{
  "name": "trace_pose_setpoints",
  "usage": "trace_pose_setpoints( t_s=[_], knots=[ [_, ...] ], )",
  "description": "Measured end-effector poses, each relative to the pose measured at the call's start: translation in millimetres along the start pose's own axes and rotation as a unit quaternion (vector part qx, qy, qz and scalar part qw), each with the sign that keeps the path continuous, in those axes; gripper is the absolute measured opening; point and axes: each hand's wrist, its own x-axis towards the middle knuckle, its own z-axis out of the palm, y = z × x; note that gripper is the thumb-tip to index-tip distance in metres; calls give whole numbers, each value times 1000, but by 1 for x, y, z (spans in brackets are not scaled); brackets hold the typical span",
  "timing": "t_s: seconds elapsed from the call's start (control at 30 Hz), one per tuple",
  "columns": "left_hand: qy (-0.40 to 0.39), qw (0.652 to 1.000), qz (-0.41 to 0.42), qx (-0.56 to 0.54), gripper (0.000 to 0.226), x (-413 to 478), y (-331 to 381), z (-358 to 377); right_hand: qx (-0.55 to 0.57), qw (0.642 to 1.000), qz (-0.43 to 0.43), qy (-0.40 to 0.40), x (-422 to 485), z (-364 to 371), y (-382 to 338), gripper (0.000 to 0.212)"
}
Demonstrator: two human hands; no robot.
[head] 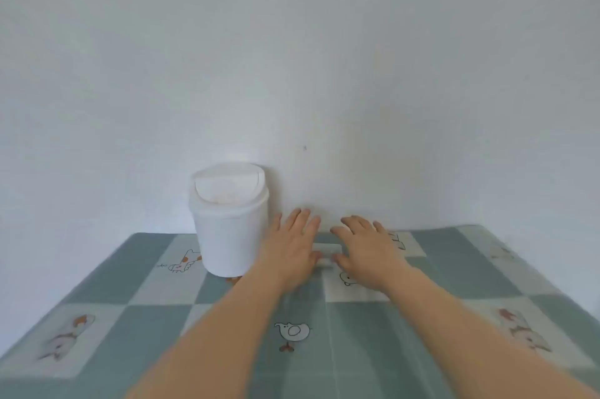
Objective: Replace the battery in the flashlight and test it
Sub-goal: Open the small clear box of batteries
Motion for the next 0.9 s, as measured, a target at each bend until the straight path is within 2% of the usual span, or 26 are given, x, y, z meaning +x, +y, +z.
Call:
trace_pose_setpoints(
  t_s=[0.17, 0.3, 0.43, 0.7, 0.9],
  knots=[
    [-37, 996, -10, -75, 75, -1, -6, 17, -10, 998, -55, 10, 6, 22, 0, 51],
    [-61, 982, -31, -177, 70, 2, -8, 19, -3, 998, -60, 7, 9, 28, -1, 47],
    [-48, 962, -66, -261, 67, 0, -8, 23, 3, 998, -59, -5, 10, 29, -4, 43],
    [-59, 950, -85, -296, 66, -20, -7, 9, 54, 995, -77, -21, -10, 11, -14, 42],
    [-38, 946, -91, -310, 64, -49, -2, -2, 81, 992, -94, -9, -40, 0, -26, 40]
  ],
)
